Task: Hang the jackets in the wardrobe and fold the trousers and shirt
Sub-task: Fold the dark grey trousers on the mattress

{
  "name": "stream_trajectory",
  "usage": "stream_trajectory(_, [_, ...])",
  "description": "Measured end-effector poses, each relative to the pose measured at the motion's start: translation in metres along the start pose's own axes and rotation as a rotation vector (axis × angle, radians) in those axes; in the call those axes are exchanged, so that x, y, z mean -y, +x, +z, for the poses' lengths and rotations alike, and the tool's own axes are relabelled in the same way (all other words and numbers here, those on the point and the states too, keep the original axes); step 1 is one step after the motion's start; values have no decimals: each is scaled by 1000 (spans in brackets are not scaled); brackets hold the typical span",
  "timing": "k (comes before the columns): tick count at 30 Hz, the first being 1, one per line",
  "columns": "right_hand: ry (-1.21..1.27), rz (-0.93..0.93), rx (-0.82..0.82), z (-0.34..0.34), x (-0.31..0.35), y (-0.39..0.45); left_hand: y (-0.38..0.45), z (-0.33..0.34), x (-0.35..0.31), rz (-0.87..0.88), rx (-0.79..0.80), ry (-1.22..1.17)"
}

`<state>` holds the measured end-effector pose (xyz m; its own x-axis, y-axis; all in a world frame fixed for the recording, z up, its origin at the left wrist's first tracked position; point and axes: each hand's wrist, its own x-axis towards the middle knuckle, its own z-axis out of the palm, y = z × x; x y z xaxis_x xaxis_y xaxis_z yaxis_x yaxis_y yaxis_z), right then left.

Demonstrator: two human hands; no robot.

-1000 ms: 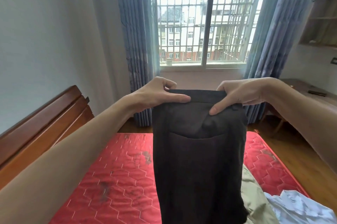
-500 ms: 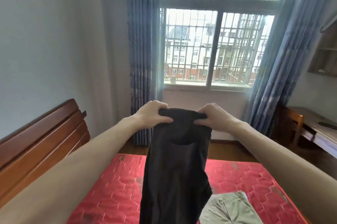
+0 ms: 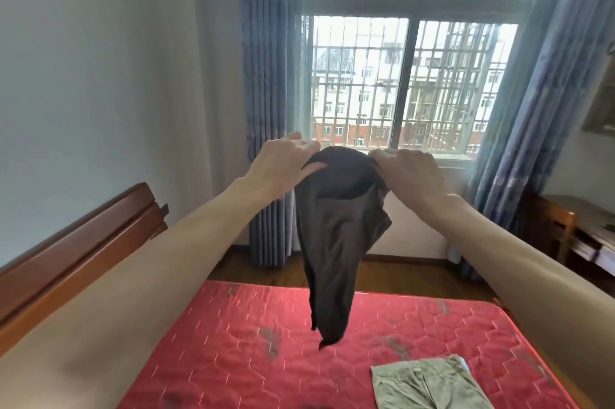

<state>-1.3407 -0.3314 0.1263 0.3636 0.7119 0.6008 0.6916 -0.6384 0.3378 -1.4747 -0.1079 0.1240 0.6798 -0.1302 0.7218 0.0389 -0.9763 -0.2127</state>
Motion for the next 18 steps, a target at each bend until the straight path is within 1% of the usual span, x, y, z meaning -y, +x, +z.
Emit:
stream_trajectory(5, [-73, -139, 104, 14, 19, -69, -62, 18, -31, 75, 48, -49])
stream_trajectory(8, [-56, -224, 131, 36, 47, -134, -120, 44, -62, 54, 122, -74])
stream_trajectory(10, [-9, -258, 165, 59, 68, -179, -167, 67, -88, 6, 219, -104])
stream_trajectory(15, [105, -279, 457, 142, 134, -297, -300, 125, -161, 2, 484, -164])
stream_trajectory(18, [169, -314, 581, 180, 175, -369, -380, 150, -203, 29, 697, -216])
